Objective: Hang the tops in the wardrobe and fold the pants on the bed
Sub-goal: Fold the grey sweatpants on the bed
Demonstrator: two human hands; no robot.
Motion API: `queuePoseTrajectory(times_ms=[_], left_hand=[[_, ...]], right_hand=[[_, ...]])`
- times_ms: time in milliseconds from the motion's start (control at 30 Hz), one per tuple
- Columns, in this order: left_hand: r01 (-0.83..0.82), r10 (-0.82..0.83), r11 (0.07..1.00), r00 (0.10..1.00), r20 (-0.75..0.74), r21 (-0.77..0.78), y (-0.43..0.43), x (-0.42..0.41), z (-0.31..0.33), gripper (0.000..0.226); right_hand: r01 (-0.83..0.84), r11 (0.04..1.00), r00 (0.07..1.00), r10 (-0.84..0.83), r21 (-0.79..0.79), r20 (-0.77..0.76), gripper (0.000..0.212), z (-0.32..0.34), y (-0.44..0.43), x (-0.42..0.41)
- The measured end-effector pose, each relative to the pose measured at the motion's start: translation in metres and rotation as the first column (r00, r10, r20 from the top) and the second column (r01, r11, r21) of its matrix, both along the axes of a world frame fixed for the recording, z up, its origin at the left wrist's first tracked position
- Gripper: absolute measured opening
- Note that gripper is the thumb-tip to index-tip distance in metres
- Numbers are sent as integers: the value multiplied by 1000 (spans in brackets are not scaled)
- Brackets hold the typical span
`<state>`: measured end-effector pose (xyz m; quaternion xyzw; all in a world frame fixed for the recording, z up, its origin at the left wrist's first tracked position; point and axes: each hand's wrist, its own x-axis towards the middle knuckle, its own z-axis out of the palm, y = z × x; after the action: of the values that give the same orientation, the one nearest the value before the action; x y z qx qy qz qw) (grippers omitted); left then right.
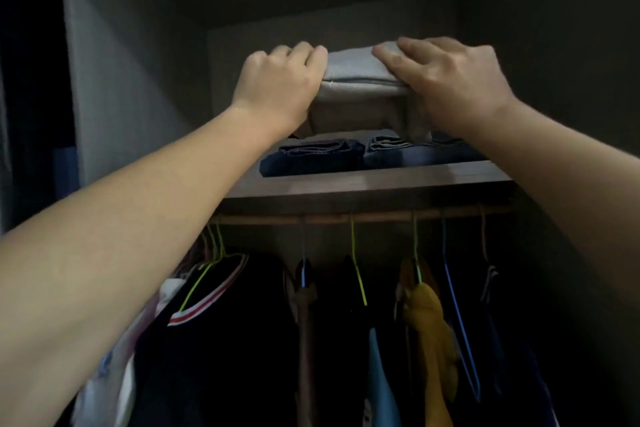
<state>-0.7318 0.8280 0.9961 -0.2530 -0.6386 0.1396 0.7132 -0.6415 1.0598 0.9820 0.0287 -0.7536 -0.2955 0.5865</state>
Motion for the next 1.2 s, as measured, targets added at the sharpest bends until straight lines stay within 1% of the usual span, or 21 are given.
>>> queuePoseTrajectory(times_ms=[100,167,233,333,433,500,567,600,633,667,700,733,767,800,833,900,1033,1133,1167,1200], left_hand=[[-10,10,1000,999,-31,-1,22,-44,15,38],[10,-9,1000,999,-40,7,40,-71,23,38],[39,-39,999,999,5,-1,62,-92,30,34],[91,-87,994,994,63,-57,101,-109,48,26],[117,-109,989,990,94,-86,138,-115,74,28],[133,-127,987,989,72,-87,158,-121,90,28],[147,-144,988,988,58,-55,177,-126,98,31],[152,-147,987,984,102,-44,184,-128,99,34],[155,-140,986,970,198,-64,192,-134,97,40],[143,-96,982,936,338,-119,199,-141,91,51],[148,-28,967,869,494,-205,204,-149,83,58],[175,47,942,775,631,-286,209,-158,74,52],[216,96,919,689,719,-329,213,-167,64,39],[257,97,908,640,762,-332,217,-177,56,27],[297,61,904,624,779,-309,218,-184,51,21],[325,4,908,625,781,-265,220,-189,48,20],[283,40,915,646,762,-288,220,-185,47,13],[234,98,925,610,786,-298,220,-179,46,17],[221,124,926,588,799,-306,219,-176,46,21],[215,148,925,559,816,-315,217,-172,47,31]], right_hand=[[44,998,999,-45,48,19,81,25,22,-35],[89,991,996,-91,102,12,76,38,37,-49],[117,980,993,-120,158,5,63,51,52,-59],[172,967,983,-180,190,26,58,67,78,-67],[227,961,971,-235,158,36,65,89,105,-72],[221,968,975,-224,117,14,69,101,122,-75],[171,981,985,-168,94,-45,63,103,138,-79],[163,984,985,-159,70,-60,60,101,145,-85],[182,983,983,-181,12,-22,58,96,152,-93],[243,968,968,-237,-65,86,56,89,158,-100],[350,929,915,-310,-125,256,51,80,164,-109],[461,873,820,-352,-158,452,44,69,169,-116],[538,824,721,-341,-178,604,37,58,173,-122],[564,801,668,-299,-202,682,32,50,178,-126],[550,801,662,-245,-237,709,32,47,181,-127],[500,812,701,-176,-300,691,37,49,183,-128],[506,806,705,-181,-308,686,44,50,180,-133],[513,792,698,-158,-332,699,46,48,175,-129],[505,790,705,-147,-346,694,45,49,173,-126],[492,793,720,-137,-360,681,44,49,171,-124]])
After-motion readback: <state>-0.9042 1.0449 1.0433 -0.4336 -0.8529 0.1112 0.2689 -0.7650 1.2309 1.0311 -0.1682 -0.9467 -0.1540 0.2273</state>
